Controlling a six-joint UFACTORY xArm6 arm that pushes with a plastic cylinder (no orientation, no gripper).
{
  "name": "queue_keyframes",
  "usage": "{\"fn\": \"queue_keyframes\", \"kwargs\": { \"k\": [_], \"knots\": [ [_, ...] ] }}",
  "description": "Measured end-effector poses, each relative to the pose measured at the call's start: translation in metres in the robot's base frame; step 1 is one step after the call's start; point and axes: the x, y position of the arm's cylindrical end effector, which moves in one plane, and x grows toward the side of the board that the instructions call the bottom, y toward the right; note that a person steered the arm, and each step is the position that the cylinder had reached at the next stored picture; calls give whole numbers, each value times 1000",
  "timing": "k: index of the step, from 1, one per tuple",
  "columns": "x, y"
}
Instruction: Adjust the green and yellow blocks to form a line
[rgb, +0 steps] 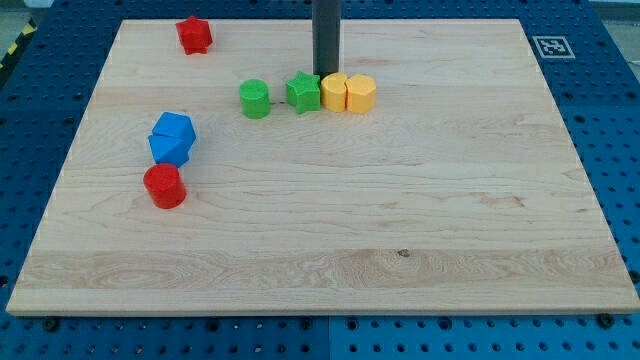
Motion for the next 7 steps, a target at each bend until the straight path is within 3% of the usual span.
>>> {"fn": "queue_keyframes", "kwargs": {
  "k": [1, 3, 7],
  "knots": [
    [-2, -3],
    [-20, -62],
    [-3, -45]
  ]
}}
